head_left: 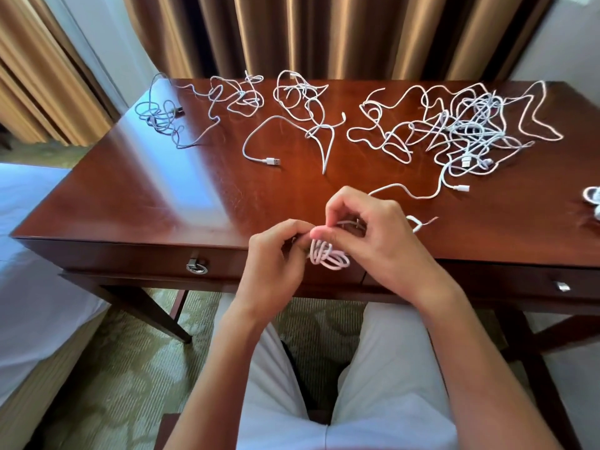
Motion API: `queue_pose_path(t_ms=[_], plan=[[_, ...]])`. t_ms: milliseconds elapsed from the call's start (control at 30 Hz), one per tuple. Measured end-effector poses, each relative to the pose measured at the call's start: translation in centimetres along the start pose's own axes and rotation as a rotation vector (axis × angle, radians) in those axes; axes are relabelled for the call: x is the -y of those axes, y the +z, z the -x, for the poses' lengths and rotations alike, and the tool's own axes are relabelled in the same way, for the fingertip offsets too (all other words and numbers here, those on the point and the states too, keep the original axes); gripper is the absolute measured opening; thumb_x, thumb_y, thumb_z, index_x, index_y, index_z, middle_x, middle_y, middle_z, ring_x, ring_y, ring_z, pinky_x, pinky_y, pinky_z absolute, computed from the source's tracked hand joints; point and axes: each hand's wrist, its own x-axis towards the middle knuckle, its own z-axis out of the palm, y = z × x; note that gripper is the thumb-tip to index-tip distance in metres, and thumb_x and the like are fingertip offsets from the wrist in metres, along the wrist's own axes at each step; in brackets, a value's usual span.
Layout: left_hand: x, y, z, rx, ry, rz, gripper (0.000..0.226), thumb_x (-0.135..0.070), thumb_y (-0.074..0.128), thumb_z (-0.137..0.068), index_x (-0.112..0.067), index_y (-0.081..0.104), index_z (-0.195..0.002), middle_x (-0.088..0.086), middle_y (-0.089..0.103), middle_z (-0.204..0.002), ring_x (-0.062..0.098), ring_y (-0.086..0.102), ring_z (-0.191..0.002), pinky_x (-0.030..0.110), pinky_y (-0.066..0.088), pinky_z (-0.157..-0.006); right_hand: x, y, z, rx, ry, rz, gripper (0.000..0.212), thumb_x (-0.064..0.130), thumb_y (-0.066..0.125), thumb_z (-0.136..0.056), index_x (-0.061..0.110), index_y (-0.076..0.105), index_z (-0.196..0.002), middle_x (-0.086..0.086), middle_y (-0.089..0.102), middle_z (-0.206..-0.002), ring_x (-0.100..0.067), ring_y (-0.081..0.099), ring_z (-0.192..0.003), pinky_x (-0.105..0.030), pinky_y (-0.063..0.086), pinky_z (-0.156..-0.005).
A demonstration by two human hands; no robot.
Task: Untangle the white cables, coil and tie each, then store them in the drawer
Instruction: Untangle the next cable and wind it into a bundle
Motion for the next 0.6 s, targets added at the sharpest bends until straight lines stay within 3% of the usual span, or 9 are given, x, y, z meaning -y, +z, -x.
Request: queue_pose_path(t_ms=[67, 167, 267, 333, 400, 467, 533, 600], plan=[[-0.7, -0.1, 0.2, 0.049, -0.086, 0.173, 0.026, -0.002, 0.059, -0.095, -0.023, 0.07, -0.083, -0.014, 0.065, -0.068, -0.003, 0.054, -0.063, 0.016, 0.043, -0.059, -0.6, -0.1, -0.3, -0.018, 0.036, -0.203, 0.024, 0.03, 0.08, -0.084, 0.016, 0.061, -0.084, 0.006, 0.062, -0.07, -0.005, 0.056, -0.063, -0.02, 0.044, -0.06], [-1.8, -0.1, 0.3, 0.01, -0.193, 0.407, 0.024, 0.005, 0.055, -0.097, -0.01, 0.066, -0.081, -0.011, 0.061, -0.059, -0.002, 0.048, -0.05, 0.012, 0.039, -0.049, -1.5, 0.8, -0.2, -0.062, 0.089, -0.406, 0.023, 0.03, 0.078, -0.082, 0.015, 0.061, -0.083, -0.003, 0.064, -0.07, -0.011, 0.058, -0.064, -0.022, 0.046, -0.058], [-2.0, -0.1, -0.1, -0.16, -0.231, 0.515, 0.019, -0.001, 0.053, -0.099, -0.005, 0.065, -0.085, -0.003, 0.062, -0.062, 0.005, 0.044, -0.047, 0.016, 0.036, -0.044, -2.4, 2.4, 0.8, -0.083, 0.123, -0.338, 0.011, 0.032, 0.069, -0.094, 0.022, 0.066, -0.094, -0.003, 0.065, -0.071, -0.014, 0.059, -0.062, -0.028, 0.047, -0.056], [-1.8, 0.0, -0.5, -0.261, -0.25, 0.505, 0.015, -0.003, 0.055, -0.099, -0.005, 0.066, -0.09, -0.003, 0.064, -0.065, 0.006, 0.047, -0.048, 0.017, 0.038, -0.045, -2.5, 3.8, 1.8, -0.08, 0.142, -0.234, 0.01, 0.029, 0.061, -0.101, 0.023, 0.069, -0.099, 0.006, 0.063, -0.068, -0.004, 0.055, -0.058, -0.025, 0.045, -0.054], [-1.5, 0.2, -0.8, -0.36, -0.261, 0.415, 0.013, -0.003, 0.058, -0.098, -0.009, 0.067, -0.092, -0.003, 0.067, -0.071, 0.004, 0.055, -0.055, 0.016, 0.043, -0.051, -2.0, 4.9, 2.6, -0.069, 0.155, -0.14, 0.015, 0.029, 0.056, -0.103, 0.022, 0.07, -0.105, 0.013, 0.069, -0.08, -0.002, 0.063, -0.07, -0.027, 0.05, -0.064], [-0.9, 0.2, -0.9, -0.426, -0.196, 0.204, 0.014, -0.004, 0.061, -0.097, -0.015, 0.068, -0.091, -0.005, 0.07, -0.079, 0.002, 0.062, -0.065, 0.015, 0.047, -0.062, -1.1, 5.6, 3.2, -0.02, 0.143, -0.006, 0.019, 0.034, 0.051, -0.104, 0.024, 0.067, -0.106, 0.009, 0.073, -0.09, -0.013, 0.069, -0.084, -0.039, 0.053, -0.07], [-0.3, 0.1, -0.8, -0.394, -0.069, -0.136, 0.011, -0.004, 0.062, -0.095, -0.012, 0.068, -0.092, -0.007, 0.068, -0.083, -0.002, 0.058, -0.071, 0.007, 0.042, -0.072, -0.2, 5.7, 3.6, 0.044, 0.115, 0.134, 0.024, 0.037, 0.047, -0.104, 0.022, 0.064, -0.1, 0.005, 0.07, -0.087, -0.025, 0.067, -0.085, -0.045, 0.051, -0.068], [0.2, 0.0, -0.6, -0.354, 0.037, -0.361, 0.008, 0.001, 0.062, -0.094, -0.005, 0.068, -0.093, -0.001, 0.067, -0.085, -0.003, 0.05, -0.075, 0.0, 0.034, -0.076, 0.5, 5.2, 3.7, 0.067, 0.084, 0.217, 0.025, 0.038, 0.048, -0.103, 0.021, 0.064, -0.094, 0.005, 0.069, -0.085, -0.023, 0.065, -0.083, -0.044, 0.051, -0.068]])
